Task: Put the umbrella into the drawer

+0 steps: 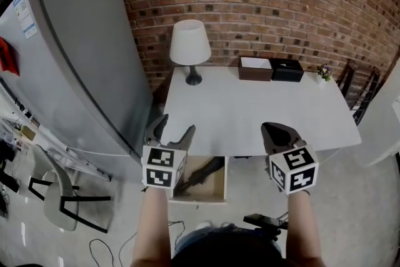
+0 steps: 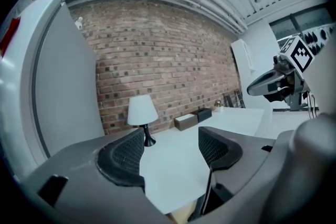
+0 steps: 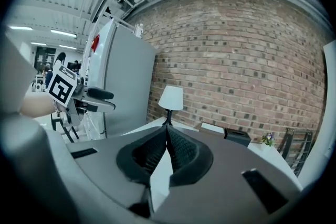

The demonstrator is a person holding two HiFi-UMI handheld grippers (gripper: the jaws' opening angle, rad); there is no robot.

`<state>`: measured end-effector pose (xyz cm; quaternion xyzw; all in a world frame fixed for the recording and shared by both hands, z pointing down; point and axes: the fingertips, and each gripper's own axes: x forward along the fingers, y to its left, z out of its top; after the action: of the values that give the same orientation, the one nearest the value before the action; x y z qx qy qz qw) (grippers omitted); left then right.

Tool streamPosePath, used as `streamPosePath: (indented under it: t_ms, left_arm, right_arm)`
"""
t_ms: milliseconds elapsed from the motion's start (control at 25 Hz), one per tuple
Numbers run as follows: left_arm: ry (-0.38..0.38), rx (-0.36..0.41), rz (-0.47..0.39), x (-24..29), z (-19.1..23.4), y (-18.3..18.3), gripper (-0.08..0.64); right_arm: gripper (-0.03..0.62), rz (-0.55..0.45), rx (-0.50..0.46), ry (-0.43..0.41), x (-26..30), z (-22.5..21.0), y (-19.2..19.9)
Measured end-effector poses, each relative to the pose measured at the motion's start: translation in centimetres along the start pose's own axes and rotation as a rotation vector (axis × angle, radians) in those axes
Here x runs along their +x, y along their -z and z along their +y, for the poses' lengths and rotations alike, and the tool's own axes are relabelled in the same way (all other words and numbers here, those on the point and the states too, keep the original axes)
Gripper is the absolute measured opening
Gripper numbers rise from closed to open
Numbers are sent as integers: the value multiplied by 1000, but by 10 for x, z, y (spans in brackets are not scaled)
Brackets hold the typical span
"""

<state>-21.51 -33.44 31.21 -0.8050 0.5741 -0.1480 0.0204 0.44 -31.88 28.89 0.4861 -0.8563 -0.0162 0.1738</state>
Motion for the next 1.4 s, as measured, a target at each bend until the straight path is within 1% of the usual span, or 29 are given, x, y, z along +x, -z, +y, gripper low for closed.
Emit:
streamPosePath:
  t_ms: [160,280,440,520,600,680,720,760,800,1000,1400]
  left_arm:
    - [-35,48,-102,-13,12,-40,310]
    - [-69,70,-174,-24,19,-70,284]
    - [-99,114,-249,-38,22,-101,252]
    - [-121,136,-286,-45,23,-114,216]
    - [-141,154,-322,-52,25,-125,157]
    - [-153,167,-345,-57,26,-134,140]
    - [-163,171,-354,-59,27,-137,111]
    - [-174,174,-363,-61,29,-139,31]
    - [-182,179,-370,-63,30,-141,3]
    - [-199,213,-377,-67,31,-145,3]
    - [-230,235,-405,-83,36,-155,4]
  right_arm:
    - [-1,-81,-44,24,-11,-5,-31]
    - [-1,-145,-74,50,-20,-10,-55]
    - [0,-218,-102,80,-33,-17,-83]
    - [0,-250,-114,91,-39,-19,-95]
    - [0,-279,-118,107,-45,-21,-105]
    - [-2,-304,-124,121,-51,-22,-114]
    - [-1,-313,-127,125,-53,-23,-117]
    - [0,-320,-130,126,-54,-22,-120]
    - [-1,-324,-133,128,-54,-22,-121]
    - [-1,-324,-133,138,-54,-23,-122]
    - [-1,-328,-145,157,-60,-14,-126]
